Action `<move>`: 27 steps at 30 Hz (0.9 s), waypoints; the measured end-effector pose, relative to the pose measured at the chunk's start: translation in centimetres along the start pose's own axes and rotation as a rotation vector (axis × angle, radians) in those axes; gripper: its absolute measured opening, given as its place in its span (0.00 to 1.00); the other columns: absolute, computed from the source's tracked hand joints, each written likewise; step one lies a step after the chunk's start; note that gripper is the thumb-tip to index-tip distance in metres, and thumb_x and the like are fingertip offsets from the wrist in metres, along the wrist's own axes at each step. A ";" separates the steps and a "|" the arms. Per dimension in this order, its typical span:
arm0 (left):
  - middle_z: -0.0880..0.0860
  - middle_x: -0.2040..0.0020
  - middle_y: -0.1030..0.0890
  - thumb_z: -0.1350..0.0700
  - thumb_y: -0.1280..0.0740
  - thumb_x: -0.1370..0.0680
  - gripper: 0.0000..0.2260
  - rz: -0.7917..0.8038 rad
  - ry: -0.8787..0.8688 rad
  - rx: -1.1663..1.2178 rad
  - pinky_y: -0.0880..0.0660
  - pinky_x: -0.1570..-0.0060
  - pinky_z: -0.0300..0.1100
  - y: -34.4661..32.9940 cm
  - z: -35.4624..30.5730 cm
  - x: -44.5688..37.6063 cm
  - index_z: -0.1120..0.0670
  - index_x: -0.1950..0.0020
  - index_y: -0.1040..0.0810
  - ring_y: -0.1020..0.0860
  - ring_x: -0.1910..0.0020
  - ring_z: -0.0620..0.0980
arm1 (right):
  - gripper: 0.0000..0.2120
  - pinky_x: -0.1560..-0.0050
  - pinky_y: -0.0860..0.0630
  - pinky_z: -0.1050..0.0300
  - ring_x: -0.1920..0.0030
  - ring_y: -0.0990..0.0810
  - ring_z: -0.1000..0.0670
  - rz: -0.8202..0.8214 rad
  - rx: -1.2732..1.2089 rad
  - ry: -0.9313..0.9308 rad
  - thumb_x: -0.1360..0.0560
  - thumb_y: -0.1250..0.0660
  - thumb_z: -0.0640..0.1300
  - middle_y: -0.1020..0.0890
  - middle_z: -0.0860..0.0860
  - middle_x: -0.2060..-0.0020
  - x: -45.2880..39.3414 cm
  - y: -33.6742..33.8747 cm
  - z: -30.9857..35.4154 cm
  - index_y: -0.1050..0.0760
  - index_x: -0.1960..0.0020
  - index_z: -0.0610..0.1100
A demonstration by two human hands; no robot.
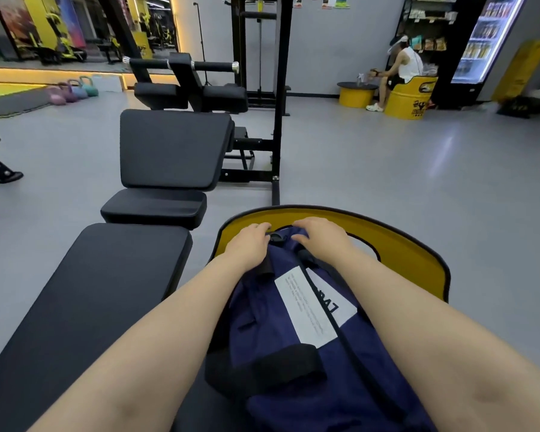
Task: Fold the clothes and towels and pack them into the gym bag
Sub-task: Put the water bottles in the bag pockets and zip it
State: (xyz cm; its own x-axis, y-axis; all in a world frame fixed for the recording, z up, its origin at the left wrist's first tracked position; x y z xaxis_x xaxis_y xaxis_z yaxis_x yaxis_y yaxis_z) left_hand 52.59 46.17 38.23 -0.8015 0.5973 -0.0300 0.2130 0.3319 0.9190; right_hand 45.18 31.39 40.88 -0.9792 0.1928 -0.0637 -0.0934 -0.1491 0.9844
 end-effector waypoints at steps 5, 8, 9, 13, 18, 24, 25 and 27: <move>0.56 0.33 0.27 0.54 0.43 0.18 0.17 0.058 0.056 -0.021 0.30 0.38 0.50 -1.9 0.6 -4.3 0.54 0.29 0.31 0.28 0.35 0.57 | 0.15 0.41 0.26 0.48 0.39 0.26 0.44 0.112 0.043 0.069 0.19 0.43 0.46 0.23 0.47 0.38 -4.6 -3.1 -0.8 0.25 0.36 0.45; 0.56 0.38 0.24 0.51 0.40 0.19 0.15 0.083 0.079 -0.093 0.29 0.47 0.47 -2.8 0.6 -5.7 0.54 0.35 0.27 0.26 0.40 0.57 | 0.12 0.43 0.26 0.47 0.43 0.25 0.43 0.179 0.039 0.089 0.21 0.41 0.41 0.21 0.46 0.43 -6.2 -4.8 -1.2 0.23 0.41 0.45; 0.56 0.39 0.23 0.51 0.39 0.20 0.15 0.081 0.093 -0.103 0.30 0.49 0.47 -2.9 0.6 -6.0 0.54 0.36 0.26 0.25 0.41 0.57 | 0.12 0.44 0.26 0.47 0.44 0.24 0.42 0.200 0.031 0.098 0.23 0.41 0.39 0.20 0.46 0.45 -6.6 -5.1 -1.2 0.23 0.43 0.46; 0.54 0.44 0.20 0.50 0.33 0.23 0.12 0.075 0.171 -0.059 0.27 0.51 0.45 -3.6 0.8 -7.1 0.53 0.42 0.21 0.23 0.45 0.55 | 0.17 0.44 0.27 0.49 0.41 0.27 0.43 0.193 0.074 0.140 0.25 0.40 0.37 0.22 0.45 0.43 -7.2 -6.3 -1.5 0.23 0.39 0.48; 0.53 0.50 0.20 0.51 0.32 0.23 0.05 0.009 0.191 0.139 0.29 0.57 0.42 -3.7 1.3 -7.2 0.52 0.52 0.22 0.22 0.50 0.53 | 0.17 0.39 0.32 0.50 0.38 0.32 0.44 0.134 0.134 0.143 0.22 0.36 0.45 0.26 0.46 0.39 -8.0 -7.5 -2.0 0.26 0.35 0.45; 0.51 0.58 0.25 0.55 0.33 0.23 0.03 -0.145 0.190 0.438 0.31 0.54 0.40 -2.2 2.1 -7.6 0.52 0.54 0.26 0.26 0.55 0.51 | 0.10 0.46 0.33 0.53 0.43 0.28 0.44 -0.076 0.010 0.131 0.24 0.34 0.46 0.23 0.46 0.46 -8.0 -7.2 -1.7 0.24 0.45 0.42; 0.51 0.57 0.24 0.55 0.33 0.22 0.03 -0.157 0.198 0.476 0.31 0.53 0.40 -2.1 2.1 -7.8 0.53 0.54 0.27 0.24 0.55 0.52 | 0.09 0.47 0.34 0.54 0.43 0.28 0.44 -0.108 0.022 0.142 0.23 0.35 0.46 0.22 0.47 0.47 -7.9 -7.1 -1.7 0.24 0.46 0.43; 0.53 0.57 0.22 0.56 0.35 0.22 0.03 -0.174 0.216 0.538 0.30 0.54 0.41 -2.0 2.3 -8.2 0.54 0.54 0.28 0.22 0.53 0.54 | 0.09 0.51 0.34 0.54 0.44 0.27 0.44 -0.178 0.072 0.165 0.22 0.36 0.46 0.21 0.47 0.49 -7.7 -6.6 -1.5 0.23 0.46 0.42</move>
State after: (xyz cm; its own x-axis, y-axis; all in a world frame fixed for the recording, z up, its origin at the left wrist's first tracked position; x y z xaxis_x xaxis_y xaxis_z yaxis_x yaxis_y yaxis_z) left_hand 60.00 42.33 35.76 -0.9333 0.3578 -0.0298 0.2760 0.7681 0.5778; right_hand 53.06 29.40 34.63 -0.9651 0.0480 -0.2575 -0.2600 -0.0563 0.9640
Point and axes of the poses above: each hand's wrist, its own x-axis away from the middle knuckle, its own y-axis out of the back of the hand, z = x × y, the point moved 1 cm from there along -x, towards the middle knuckle
